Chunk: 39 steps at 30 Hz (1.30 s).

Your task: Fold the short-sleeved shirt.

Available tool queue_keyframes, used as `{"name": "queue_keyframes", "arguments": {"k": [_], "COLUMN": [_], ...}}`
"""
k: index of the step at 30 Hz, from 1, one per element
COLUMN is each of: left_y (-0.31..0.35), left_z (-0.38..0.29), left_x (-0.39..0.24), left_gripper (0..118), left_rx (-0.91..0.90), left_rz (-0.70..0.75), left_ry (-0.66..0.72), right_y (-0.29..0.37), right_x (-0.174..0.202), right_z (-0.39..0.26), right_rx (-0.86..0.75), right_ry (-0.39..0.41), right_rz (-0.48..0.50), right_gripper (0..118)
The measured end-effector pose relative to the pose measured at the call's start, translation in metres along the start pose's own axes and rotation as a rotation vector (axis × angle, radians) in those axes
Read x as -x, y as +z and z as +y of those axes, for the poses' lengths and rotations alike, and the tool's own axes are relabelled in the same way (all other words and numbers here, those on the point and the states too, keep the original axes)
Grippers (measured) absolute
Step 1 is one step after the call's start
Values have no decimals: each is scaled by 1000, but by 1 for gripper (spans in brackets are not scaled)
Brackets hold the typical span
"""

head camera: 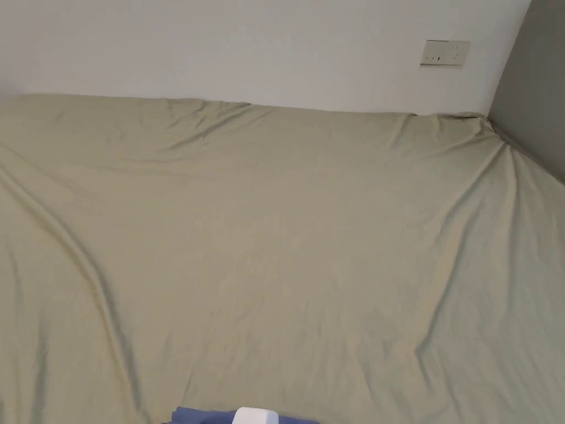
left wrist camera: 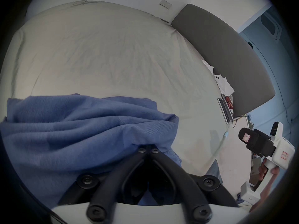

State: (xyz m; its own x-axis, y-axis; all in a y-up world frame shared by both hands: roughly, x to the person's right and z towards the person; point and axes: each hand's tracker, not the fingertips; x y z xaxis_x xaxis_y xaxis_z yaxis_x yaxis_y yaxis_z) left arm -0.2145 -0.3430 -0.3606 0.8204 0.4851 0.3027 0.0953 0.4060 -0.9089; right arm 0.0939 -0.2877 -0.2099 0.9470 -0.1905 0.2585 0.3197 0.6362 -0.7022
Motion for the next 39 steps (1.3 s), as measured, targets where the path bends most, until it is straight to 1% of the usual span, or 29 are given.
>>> {"name": "queue_keyframes", "arguments": {"k": [1, 2, 4, 6, 9, 11, 13, 15, 17, 18, 20, 21, 22, 23, 24, 25, 26, 27, 28, 29, 30, 32, 35, 37, 39], "left_y": [12, 35, 83, 132, 178, 198, 209, 213, 215, 216, 213, 210, 206, 201, 195, 189, 179, 167, 158, 148, 140, 121, 92, 75, 72], "left_z": [-1, -5, -14, -27, -51, -71, -89, -104, -116, -116, -117, -116, -113, -109, -105, -101, -95, -88, -83, -78, -74, -65, -52, -47, -43], "left_x": [0, 1, 9, 25, 57, 86, 107, 122, 132, 130, 136, 137, 137, 137, 138, 138, 140, 140, 140, 139, 143, 144, 145, 142, 136], "left_gripper": [0, 0, 0, 0, 0, 0, 0, 0, 0, 0, 0, 0, 1, 3, 4, 11, 34, 63, 89, 110, 114, 112, 112, 110, 110], "left_rx": [-27, -91, -223, -354, -494, -573, -603, -598, -599, -598, -579, -560, -534, -513, -483, -462, -430, -387, -356, -326, -319, -283, -171, -130, -181], "left_rz": [-22, -74, -211, -291, -237, -181, -129, -73, -79, -79, -84, -93, -98, -109, -111, -113, -113, -94, -84, -74, -81, -116, -124, -126, -147], "left_ry": [37, 64, 128, 215, 332, 420, 467, 549, 550, 556, 559, 546, 519, 490, 460, 437, 404, 377, 346, 304, 260, 201, 165, 135, 68], "right_y": [-1, -2, -5, -14, -35, -56, -75, -97, -113, -122, -134, -141, -146, -149, -151, -152, -152, -151, -151, -150, -150, -149, -150, -150, -150], "right_x": [5, 13, 29, 52, 94, 125, 147, 163, 171, 175, 178, 178, 178, 177, 176, 175, 175, 174, 174, 175, 176, 175, 173, 172, 172], "right_z": [1, 3, 8, 13, 16, 12, 7, -2, -8, -11, -16, -18, -19, -20, -19, -18, -18, -18, -18, -18, -18, -18, -19, -19, -20], "right_rx": [0, -9, -17, -9, 26, 66, 137, 218, 270, 302, 341, 374, 411, 423, 416, 417, 423, 421, 419, 416, 414, 413, 411, 413, 412], "right_ry": [9, 26, 55, 82, 167, 197, 184, 139, 131, 139, 162, 155, 134, 94, 61, 61, 56, 58, 63, 71, 74, 72, 63, 55, 52], "right_rz": [10, 36, 131, 235, 397, 500, 610, 680, 706, 686, 614, 588, 563, 567, 592, 590, 588, 588, 588, 586, 584, 582, 593, 598, 600], "right_gripper": [2, 2, 2, 2, 2, 2, 2, 1, 1, 1, 1, 1, 1, 1, 1, 1, 1, 1, 1, 1, 1, 1, 1, 1, 1]}}
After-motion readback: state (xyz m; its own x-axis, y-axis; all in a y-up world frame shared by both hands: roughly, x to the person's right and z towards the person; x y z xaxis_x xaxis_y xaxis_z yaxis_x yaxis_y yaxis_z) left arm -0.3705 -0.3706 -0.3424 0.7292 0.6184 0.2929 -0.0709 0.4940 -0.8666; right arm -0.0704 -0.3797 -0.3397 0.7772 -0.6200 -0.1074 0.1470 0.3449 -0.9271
